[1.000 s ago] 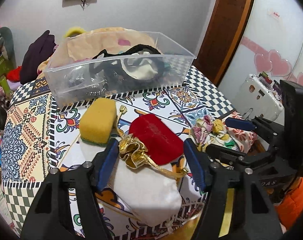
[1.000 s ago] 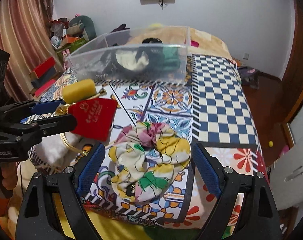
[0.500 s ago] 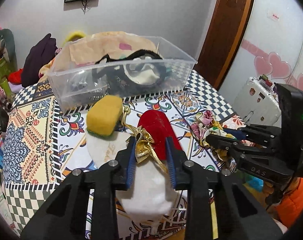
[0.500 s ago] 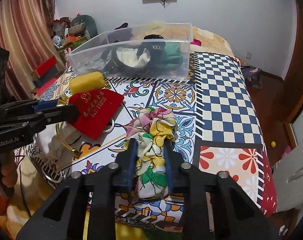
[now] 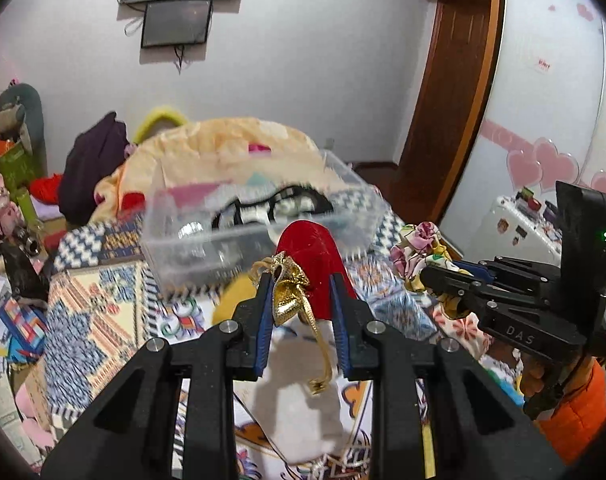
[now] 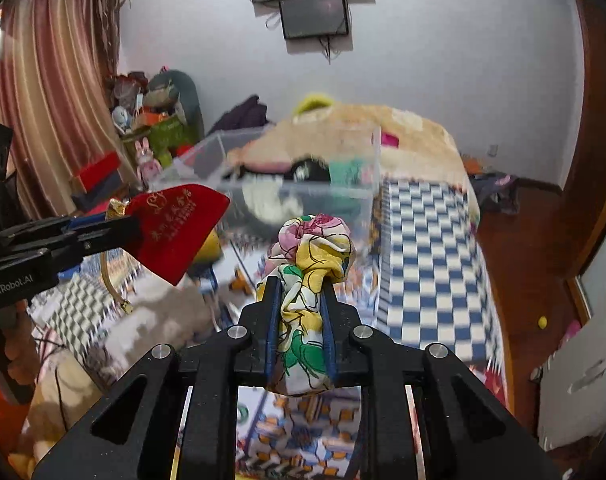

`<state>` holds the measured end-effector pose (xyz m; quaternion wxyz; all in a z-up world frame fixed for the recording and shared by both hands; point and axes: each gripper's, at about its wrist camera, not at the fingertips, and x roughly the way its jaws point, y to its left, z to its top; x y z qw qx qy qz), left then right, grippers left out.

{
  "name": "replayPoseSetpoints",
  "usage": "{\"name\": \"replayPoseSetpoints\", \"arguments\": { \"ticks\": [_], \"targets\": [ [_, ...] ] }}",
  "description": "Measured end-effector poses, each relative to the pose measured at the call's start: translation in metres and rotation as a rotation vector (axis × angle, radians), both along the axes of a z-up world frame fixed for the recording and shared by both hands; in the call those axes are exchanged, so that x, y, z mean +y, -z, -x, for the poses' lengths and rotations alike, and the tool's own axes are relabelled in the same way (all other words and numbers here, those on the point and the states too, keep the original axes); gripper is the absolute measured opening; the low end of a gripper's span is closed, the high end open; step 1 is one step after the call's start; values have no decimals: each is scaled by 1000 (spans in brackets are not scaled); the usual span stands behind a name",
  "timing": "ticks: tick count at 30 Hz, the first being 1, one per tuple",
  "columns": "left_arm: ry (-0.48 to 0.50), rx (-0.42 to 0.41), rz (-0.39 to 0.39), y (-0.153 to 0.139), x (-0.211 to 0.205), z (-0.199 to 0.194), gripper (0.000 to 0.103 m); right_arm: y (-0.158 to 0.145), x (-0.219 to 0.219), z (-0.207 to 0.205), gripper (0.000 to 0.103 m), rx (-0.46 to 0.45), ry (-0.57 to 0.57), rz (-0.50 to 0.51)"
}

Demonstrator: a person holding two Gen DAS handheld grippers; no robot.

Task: Organize soft objects
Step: 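Lower the red pouch into the box with the left gripper while the right gripper releases the scrunchie there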

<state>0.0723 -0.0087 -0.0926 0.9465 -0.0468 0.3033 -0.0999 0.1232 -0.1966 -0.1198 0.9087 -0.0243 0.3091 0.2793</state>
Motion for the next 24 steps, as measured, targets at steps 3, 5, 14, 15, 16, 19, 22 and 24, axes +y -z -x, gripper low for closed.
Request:
{"name": "replayPoseSetpoints", "arguments": {
  "ticks": [3,5,14,15,16,19,22,24],
  "targets": [
    [-16,-30,1,-10,5,-6,27,-13,4,-7,16,-36,2,-17],
    [-25,-45,3,-14,8,-11,27,-21,6,-12,17,-55,6,-36],
    [-96,-97,16,-32,28,-47,27,-42,18,-31,17,-112,18,-89],
    [-101,-98,18,-33,31,-50,27,-44,21,-36,17,-113,16,-92],
    [-105,-98,20,-33,33,-55,27,-44,21,-37,17,-115,17,-93],
    [-119,-93,20,-31,38,-70,27,-45,27,-48,17,-119,23,-91],
    [-132,-75,27,-25,41,-85,27,-45,30,-59,18,-116,33,-91],
    [-134,-58,29,-18,42,-94,27,-43,33,-67,18,-105,37,-89]
  ]
}}
